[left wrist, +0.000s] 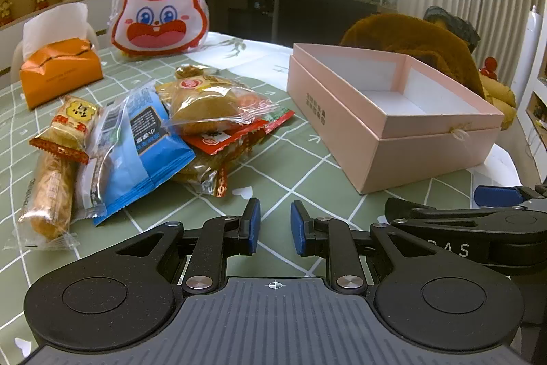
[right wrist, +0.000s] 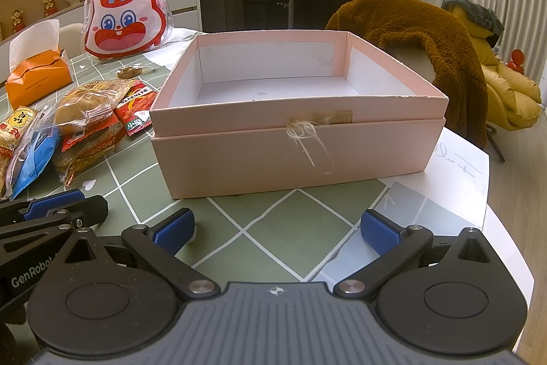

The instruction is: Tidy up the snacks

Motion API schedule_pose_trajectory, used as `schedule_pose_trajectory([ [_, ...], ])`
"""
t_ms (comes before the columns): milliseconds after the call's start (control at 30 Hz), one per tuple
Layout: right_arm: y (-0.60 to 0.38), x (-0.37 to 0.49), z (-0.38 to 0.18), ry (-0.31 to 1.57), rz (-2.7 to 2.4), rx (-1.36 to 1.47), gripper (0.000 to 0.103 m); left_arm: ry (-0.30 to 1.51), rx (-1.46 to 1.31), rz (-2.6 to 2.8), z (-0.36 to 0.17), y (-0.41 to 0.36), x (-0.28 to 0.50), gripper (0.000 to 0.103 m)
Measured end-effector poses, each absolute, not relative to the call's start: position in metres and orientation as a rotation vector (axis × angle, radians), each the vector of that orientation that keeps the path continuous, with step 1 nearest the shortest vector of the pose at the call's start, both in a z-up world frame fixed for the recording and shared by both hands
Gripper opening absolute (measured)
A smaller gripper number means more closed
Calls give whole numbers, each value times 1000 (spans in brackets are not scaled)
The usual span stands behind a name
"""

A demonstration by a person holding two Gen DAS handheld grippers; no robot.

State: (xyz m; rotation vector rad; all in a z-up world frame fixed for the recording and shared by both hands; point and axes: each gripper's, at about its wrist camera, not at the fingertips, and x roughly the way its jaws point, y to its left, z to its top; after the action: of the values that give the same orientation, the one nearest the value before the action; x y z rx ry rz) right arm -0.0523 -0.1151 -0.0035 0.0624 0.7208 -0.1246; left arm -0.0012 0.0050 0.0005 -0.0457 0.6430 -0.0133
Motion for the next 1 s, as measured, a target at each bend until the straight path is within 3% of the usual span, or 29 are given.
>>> schedule_pose_trajectory([
  [1000,-115,-52,-3,722,-125,62,103,643,-40,-12,0,4,-1,24],
])
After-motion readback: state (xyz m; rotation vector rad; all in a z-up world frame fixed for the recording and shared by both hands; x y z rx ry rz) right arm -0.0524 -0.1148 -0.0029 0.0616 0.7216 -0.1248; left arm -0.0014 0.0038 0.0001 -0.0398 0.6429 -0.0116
